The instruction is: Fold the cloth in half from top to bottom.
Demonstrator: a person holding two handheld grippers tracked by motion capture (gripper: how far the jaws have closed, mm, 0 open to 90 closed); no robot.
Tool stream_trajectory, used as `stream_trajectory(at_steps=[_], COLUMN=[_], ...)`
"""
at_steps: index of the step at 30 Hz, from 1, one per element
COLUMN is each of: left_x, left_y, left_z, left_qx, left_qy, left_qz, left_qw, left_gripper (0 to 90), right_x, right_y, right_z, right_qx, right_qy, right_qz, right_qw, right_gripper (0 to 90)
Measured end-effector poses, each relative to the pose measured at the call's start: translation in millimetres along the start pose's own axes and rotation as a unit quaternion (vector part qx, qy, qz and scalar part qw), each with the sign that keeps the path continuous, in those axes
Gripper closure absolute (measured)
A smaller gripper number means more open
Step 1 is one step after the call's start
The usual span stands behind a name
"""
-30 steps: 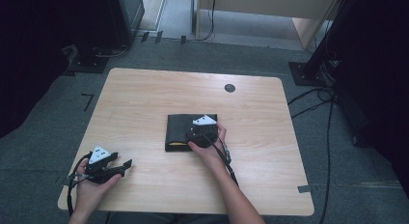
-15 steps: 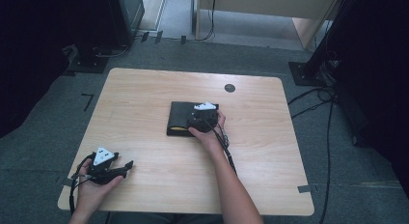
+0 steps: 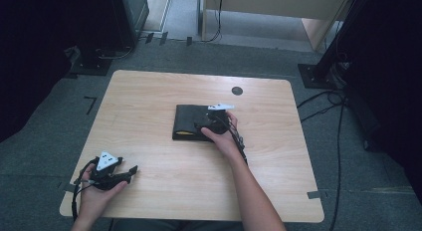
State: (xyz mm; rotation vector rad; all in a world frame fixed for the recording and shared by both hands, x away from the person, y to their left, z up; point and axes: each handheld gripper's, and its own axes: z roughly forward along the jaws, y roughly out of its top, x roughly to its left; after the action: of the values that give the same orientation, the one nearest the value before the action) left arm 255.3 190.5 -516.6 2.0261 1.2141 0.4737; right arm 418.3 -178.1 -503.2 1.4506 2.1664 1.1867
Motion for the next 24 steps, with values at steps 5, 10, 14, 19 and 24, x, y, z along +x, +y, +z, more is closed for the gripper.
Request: stream_trajectory(at_steps=[5, 10, 14, 19, 24], left_x=[-0.4, -2.1, -6.6, -6.7, -7.7], left_y=[0.0, 0.2, 0.6, 1.3, 0.6], left_z=[0.1, 0.6, 2.1, 3.6, 3.8], left_qx=[0.001, 0.003, 0.010, 0.020, 0.029], left_qy=[0.002, 0.007, 0.015, 0.017, 0.013], left_qz=[0.002, 0.010, 0.025, 0.025, 0.030], left_qw=[1.0000, 0.9999, 0.9995, 0.9993, 0.9991], left_gripper=[30.6, 30.4, 26.5, 15.5, 7.4], right_x=[-1.1, -4.7, -16.5, -30.7, -49.7], right_y=[0.6, -15.4, -37.4, -70.4, -95.9], right_z=[-29.3, -62.7, -89.2, -120.0, -149.1], right_qx=[-0.007, -0.006, 0.001, 0.007, 0.003], right_qy=[-0.023, -0.024, -0.007, -0.032, -0.050], right_qz=[-0.033, -0.060, -0.040, -0.048, -0.036], right_qw=[0.9992, 0.9979, 0.9992, 0.9983, 0.9981], right_gripper=[8.3, 3.8, 0.0, 0.0, 0.0])
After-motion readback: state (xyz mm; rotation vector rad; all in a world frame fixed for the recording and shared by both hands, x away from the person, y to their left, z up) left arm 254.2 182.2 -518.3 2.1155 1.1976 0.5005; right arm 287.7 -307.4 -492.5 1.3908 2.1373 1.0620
